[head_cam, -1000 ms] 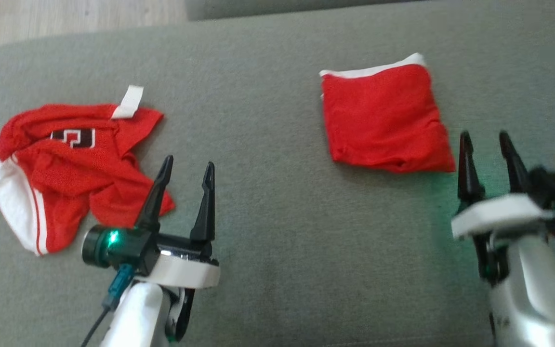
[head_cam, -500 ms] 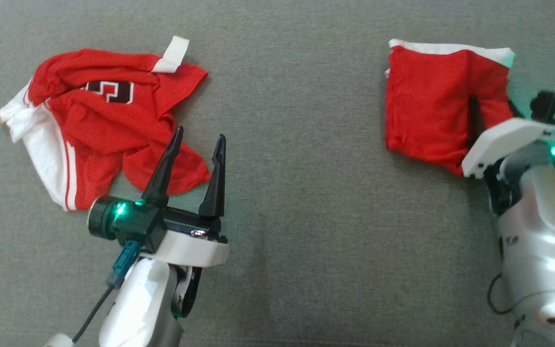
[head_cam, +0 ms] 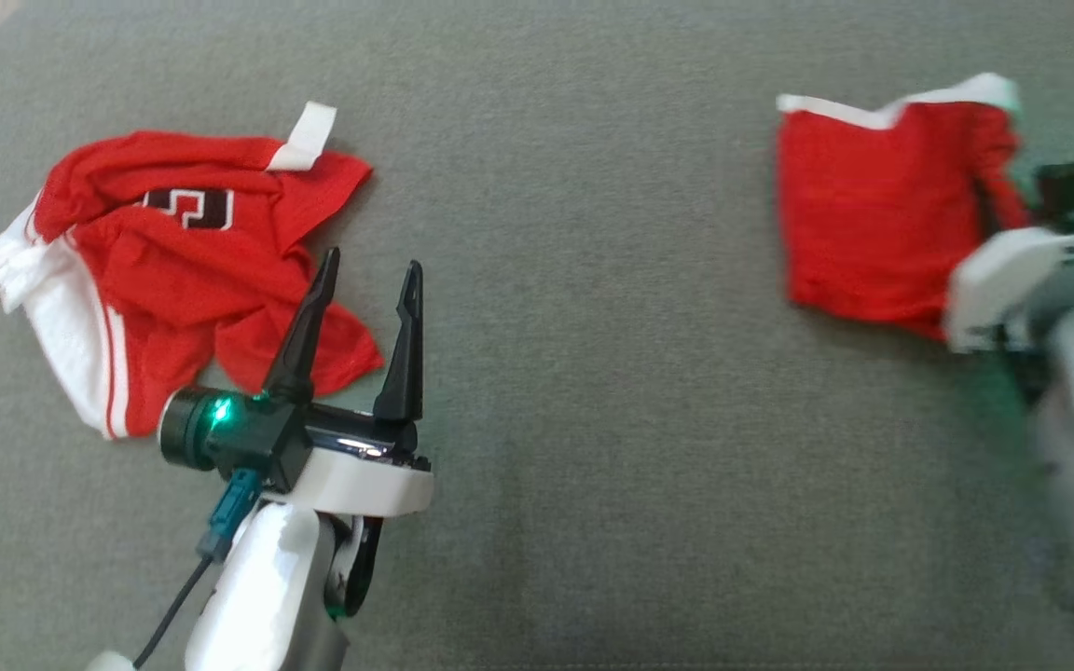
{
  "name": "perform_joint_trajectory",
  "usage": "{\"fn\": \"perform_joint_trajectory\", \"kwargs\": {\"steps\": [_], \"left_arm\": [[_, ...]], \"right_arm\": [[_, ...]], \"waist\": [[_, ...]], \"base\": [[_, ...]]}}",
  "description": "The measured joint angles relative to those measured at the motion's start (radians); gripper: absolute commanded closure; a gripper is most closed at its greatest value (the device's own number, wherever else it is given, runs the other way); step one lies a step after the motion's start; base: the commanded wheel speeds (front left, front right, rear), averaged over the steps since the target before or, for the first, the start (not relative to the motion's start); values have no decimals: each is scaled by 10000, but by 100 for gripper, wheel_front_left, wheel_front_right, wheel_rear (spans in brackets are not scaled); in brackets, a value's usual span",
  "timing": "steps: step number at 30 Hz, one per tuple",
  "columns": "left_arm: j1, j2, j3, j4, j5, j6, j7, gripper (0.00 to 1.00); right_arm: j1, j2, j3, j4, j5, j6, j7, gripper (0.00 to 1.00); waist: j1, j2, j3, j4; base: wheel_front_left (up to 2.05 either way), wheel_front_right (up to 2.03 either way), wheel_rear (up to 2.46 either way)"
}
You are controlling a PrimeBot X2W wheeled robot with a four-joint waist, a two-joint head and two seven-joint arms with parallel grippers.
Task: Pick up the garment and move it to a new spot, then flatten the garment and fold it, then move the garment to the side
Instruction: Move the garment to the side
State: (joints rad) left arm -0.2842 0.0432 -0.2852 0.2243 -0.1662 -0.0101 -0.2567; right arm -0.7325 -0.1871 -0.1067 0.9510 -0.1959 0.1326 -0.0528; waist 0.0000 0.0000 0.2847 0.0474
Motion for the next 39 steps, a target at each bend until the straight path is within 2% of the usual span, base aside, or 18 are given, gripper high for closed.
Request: {"fn": "perform_joint_trajectory", "kwargs": {"steps": [7, 14, 18, 28, 29, 30, 31, 39], "left_arm": [[29, 0, 35, -69, 0, -6, 0, 0], [24, 0, 88, -98, 15, -173, 0, 0], [12, 0, 198, -104, 15, -178, 0, 0], [-55, 0, 280, -109, 15, -255, 0, 0], [-78, -2, 288, -107, 15, -255, 0, 0], [-98, -2, 295, -105, 15, -255, 0, 0], [-122, -2, 297, -104, 15, -255, 0, 0], [-145, -2, 439, -61, 15, -251, 0, 0]], "right_arm": [[68, -2291, 391, -21, -435, 0, 138, 100], [50, -3820, 481, 184, -867, 0, 272, 100], [19, -4278, 207, 384, -894, 0, 282, 100], [-385, -4466, -355, 617, -1170, 0, 353, 100], [-412, -4435, -414, 610, -1191, 0, 351, 72], [-432, -4385, -504, 593, -1221, 0, 357, 4], [-453, -4318, -583, 562, -1244, 0, 351, 0], [-525, -3219, -918, 54, -1181, 0, -430, 0]], "waist": [[-1, 0, -73, -199], [0, 0, 265, -26], [0, 0, 444, 147], [0, 0, 690, 281], [1, 0, 694, 274], [0, 0, 689, 264], [0, 0, 673, 254], [0, 0, 80, 79]], "base": [[0, 0, 0], [0, 0, 0], [0, 0, 0], [0, 0, 0], [0, 0, 0], [0, 0, 0], [0, 0, 0], [0, 0, 0]]}}
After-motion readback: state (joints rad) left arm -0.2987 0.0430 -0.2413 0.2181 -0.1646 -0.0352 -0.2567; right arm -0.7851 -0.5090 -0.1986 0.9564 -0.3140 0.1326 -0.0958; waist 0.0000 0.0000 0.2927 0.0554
